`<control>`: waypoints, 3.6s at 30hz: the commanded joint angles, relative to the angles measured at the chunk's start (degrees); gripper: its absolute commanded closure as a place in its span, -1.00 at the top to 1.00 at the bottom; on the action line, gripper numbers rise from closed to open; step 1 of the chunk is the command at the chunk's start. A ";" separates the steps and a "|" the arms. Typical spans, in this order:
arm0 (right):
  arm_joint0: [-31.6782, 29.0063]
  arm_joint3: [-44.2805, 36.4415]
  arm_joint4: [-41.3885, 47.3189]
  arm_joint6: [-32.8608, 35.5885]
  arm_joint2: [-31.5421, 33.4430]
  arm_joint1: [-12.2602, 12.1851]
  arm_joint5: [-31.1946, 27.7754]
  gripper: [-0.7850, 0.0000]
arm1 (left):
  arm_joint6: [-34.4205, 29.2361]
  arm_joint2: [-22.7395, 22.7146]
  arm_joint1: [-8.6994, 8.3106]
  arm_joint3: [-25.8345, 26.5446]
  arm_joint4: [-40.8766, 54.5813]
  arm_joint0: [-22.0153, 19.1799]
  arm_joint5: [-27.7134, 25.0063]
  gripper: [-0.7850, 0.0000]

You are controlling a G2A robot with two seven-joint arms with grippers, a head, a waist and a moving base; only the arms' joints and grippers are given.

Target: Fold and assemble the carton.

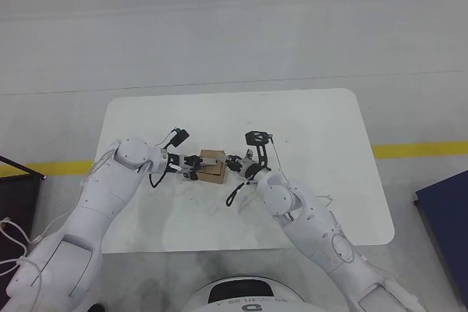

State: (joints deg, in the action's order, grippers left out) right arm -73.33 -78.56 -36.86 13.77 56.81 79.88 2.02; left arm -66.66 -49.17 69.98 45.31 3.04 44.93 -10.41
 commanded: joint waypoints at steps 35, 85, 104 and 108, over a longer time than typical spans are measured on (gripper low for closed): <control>-2.72 -2.03 -1.36 0.20 1.39 -0.16 0.03 0.76 | 0.26 -0.60 -0.46 1.78 -0.48 2.10 1.23 1.00; -3.29 -2.90 6.91 4.05 3.21 -0.29 -5.72 0.61 | 3.53 -6.72 -2.32 3.74 4.07 4.63 4.04 1.00; -7.18 -6.47 12.87 6.59 8.03 -1.56 -9.70 0.54 | -0.26 -2.45 1.65 -1.09 16.70 2.20 -0.01 1.00; -8.80 -8.21 13.28 6.40 9.97 -2.06 -10.45 0.52 | -0.02 -1.47 2.39 -2.66 17.01 1.31 -0.61 1.00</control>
State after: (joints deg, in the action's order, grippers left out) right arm -81.80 -86.38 -23.66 20.21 66.35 77.92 -8.33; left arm -66.71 -50.80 72.24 42.97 19.97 46.44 -10.93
